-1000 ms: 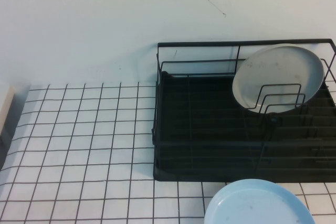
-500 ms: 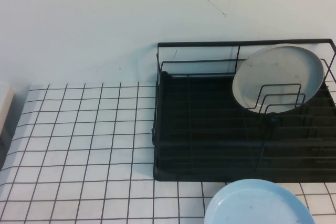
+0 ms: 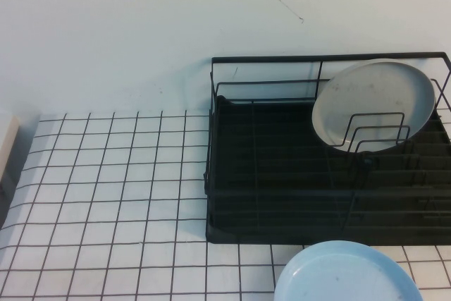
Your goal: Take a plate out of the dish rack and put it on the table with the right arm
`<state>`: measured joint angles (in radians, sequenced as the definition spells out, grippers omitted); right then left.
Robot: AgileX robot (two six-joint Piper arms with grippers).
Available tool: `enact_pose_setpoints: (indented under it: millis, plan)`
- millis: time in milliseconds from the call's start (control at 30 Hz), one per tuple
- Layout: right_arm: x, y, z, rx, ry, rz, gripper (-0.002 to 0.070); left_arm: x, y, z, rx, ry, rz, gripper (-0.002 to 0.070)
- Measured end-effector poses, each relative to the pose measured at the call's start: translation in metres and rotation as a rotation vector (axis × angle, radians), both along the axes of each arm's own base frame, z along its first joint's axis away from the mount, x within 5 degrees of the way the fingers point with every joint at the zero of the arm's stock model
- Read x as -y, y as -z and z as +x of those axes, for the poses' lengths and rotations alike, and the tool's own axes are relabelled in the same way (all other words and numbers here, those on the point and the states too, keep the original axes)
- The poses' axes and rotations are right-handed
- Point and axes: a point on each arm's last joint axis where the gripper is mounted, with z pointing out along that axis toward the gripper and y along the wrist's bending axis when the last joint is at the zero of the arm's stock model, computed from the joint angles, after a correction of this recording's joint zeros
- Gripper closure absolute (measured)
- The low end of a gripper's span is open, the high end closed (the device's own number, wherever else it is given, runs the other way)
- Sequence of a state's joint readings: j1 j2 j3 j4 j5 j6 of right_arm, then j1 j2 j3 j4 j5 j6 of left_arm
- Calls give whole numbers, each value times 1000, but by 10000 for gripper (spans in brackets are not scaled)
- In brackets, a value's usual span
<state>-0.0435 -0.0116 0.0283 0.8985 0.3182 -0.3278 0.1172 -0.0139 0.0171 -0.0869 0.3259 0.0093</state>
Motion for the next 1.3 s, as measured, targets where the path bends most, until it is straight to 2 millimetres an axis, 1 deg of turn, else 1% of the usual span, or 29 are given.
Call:
enact_pose_setpoints:
  millis: [200,400,633,700,767,867,933,1033,1067,1133,1167,1200,1233,1267,1300]
  plan:
    - [-1,0,0,15,-25,-68,678,0,0,0,0,0,0,679]
    - [0,-1,0,36,-12,-92,678,0,0,0,0,0,0,678]
    - [-2,-1,0,52,-44,-130,678,0,0,0,0,0,0,678]
    - [-4,-6,-2,69,-71,-170,678,0,0,0,0,0,0,678]
    - [-5,-19,-4,113,-91,-217,678,0,0,0,0,0,0,678]
    - [-9,-43,-7,162,-136,-304,678,0,0,0,0,0,0,678]
    - [-11,-60,-5,146,-186,-392,678,0,0,0,0,0,0,678]
    - [-13,-93,5,70,-294,-574,678,0,0,0,0,0,0,678]
    - [-13,-105,12,33,-341,-646,678,0,0,0,0,0,0,678]
    - [-12,-122,29,-49,-447,-769,676,0,0,0,0,0,0,678]
    - [-11,-138,39,-60,-495,-849,669,0,0,0,0,0,0,678]
    - [-11,-146,47,-74,-548,-900,658,0,0,0,0,0,0,678]
    - [-11,-155,56,-85,-585,-933,638,0,0,0,0,0,0,678]
    - [-11,-163,71,-103,-632,-953,612,0,0,0,0,0,0,678]
    - [-11,-172,80,-95,-660,-979,579,0,0,0,0,0,0,678]
